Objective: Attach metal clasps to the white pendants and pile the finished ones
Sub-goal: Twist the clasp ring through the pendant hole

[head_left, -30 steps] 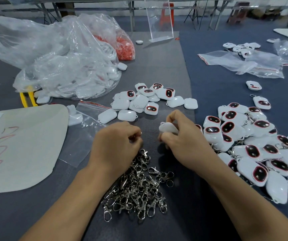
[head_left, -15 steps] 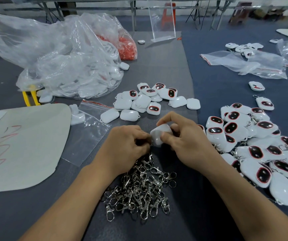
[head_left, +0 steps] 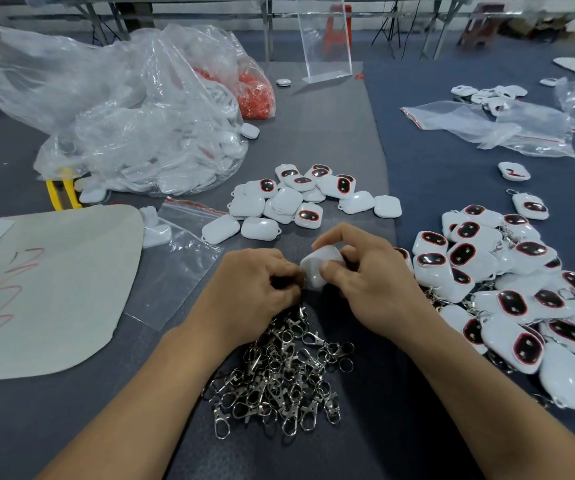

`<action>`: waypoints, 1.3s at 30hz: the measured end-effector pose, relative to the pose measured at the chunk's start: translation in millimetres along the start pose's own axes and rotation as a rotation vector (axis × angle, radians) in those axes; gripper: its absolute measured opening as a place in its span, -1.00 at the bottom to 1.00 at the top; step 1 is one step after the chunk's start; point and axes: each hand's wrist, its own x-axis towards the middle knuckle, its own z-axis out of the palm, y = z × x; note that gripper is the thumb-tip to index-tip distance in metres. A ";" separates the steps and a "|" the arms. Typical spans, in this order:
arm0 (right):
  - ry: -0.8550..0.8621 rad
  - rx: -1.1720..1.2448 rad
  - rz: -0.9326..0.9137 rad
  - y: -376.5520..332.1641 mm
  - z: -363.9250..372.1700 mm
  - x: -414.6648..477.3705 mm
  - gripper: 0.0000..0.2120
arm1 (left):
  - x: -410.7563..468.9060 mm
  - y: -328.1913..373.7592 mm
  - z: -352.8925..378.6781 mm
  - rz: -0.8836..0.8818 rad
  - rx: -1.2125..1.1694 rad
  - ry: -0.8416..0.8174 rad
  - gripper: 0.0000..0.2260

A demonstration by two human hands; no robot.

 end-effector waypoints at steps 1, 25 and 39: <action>-0.013 0.007 0.002 -0.2 -1.0 0.6 -0.79 | 0.0 0.1 -0.1 0.001 0.001 0.000 -0.80; -0.023 0.495 0.249 -3.3 -3.4 2.2 -0.84 | -1.4 3.4 4.7 -0.110 -0.224 0.219 -0.84; -0.036 0.692 0.246 -11.8 -7.2 -3.9 -0.82 | -3.9 8.8 0.2 -0.012 -0.172 0.169 -0.94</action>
